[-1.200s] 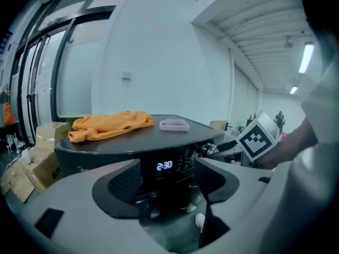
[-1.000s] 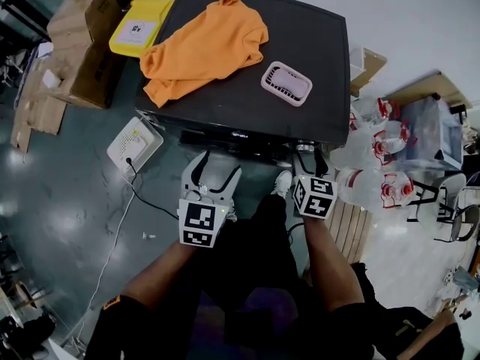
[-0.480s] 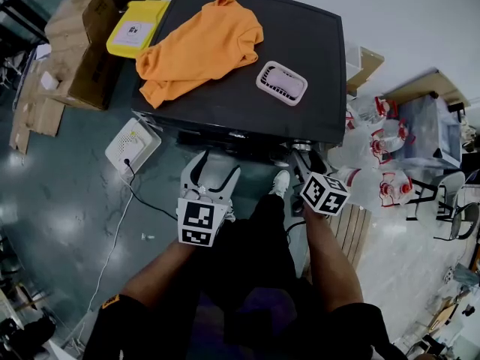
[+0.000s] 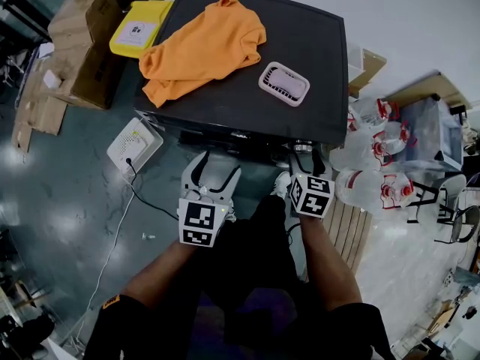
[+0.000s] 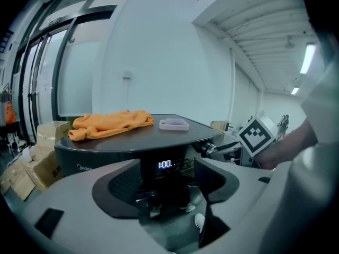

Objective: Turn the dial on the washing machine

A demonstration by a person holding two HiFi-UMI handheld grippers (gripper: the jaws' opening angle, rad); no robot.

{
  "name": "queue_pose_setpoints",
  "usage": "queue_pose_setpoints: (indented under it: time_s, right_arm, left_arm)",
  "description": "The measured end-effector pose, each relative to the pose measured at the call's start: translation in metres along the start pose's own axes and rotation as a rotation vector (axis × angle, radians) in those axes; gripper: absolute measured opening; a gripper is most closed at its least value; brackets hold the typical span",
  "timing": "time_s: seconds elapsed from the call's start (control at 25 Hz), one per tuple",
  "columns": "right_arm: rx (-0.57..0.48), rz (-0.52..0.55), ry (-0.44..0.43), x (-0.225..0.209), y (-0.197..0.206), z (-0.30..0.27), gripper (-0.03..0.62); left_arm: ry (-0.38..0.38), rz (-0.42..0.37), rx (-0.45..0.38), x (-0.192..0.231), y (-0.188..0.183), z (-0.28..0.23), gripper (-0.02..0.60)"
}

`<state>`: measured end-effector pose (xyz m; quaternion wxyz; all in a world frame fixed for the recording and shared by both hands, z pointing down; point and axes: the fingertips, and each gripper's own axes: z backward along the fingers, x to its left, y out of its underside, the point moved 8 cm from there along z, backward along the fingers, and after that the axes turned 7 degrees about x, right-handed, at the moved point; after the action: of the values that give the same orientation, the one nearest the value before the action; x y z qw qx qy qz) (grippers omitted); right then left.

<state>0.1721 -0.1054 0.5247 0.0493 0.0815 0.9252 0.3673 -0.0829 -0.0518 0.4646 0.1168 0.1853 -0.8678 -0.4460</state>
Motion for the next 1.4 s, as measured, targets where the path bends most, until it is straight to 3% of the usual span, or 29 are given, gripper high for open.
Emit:
queue_pose_setpoints:
  time_s: [0.28, 0.36, 0.48, 0.72, 0.88, 1.16, 1.2, 1.24, 1.28, 1.4]
  right_arm:
    - [-0.050, -0.328, -0.233, -0.019, 0.008, -0.002, 0.272]
    - [-0.050, -0.350, -0.262, -0.022, 0.008, -0.003, 0.272]
    - [-0.039, -0.304, -0.251, -0.021, 0.006, -0.003, 0.273]
    - [-0.056, -0.098, -0.181, -0.005, -0.008, 0.018, 0.299]
    - [-0.150, 0.017, -0.140, 0.014, -0.029, 0.050, 0.299]
    - [-0.314, 0.049, -0.109, 0.039, -0.060, 0.118, 0.273]
    - [-0.328, 0.051, -0.102, 0.041, -0.062, 0.127, 0.255]
    - [-0.342, 0.054, -0.098, 0.043, -0.064, 0.135, 0.240]
    - [-0.356, 0.058, -0.094, 0.045, -0.066, 0.143, 0.225]
    - [-0.385, 0.082, -0.082, 0.052, -0.071, 0.166, 0.161]
  left_arm:
    - [0.006, 0.003, -0.001, -0.001, 0.000, -0.001, 0.304]
    - [0.008, 0.001, -0.001, -0.002, 0.000, -0.001, 0.304]
    - [0.008, -0.002, -0.003, -0.003, -0.001, -0.001, 0.304]
    - [0.011, 0.003, -0.023, -0.002, -0.009, 0.001, 0.304]
    - [0.021, 0.005, -0.065, -0.002, -0.024, 0.007, 0.304]
    - [0.015, -0.022, -0.105, 0.001, -0.063, 0.035, 0.296]
    - [0.008, -0.025, -0.115, 0.002, -0.068, 0.042, 0.248]
    - [0.002, -0.027, -0.130, 0.002, -0.074, 0.049, 0.148]
    - [0.001, -0.026, -0.145, 0.003, -0.079, 0.057, 0.093]
    - [0.026, -0.025, -0.176, 0.000, -0.091, 0.078, 0.020]
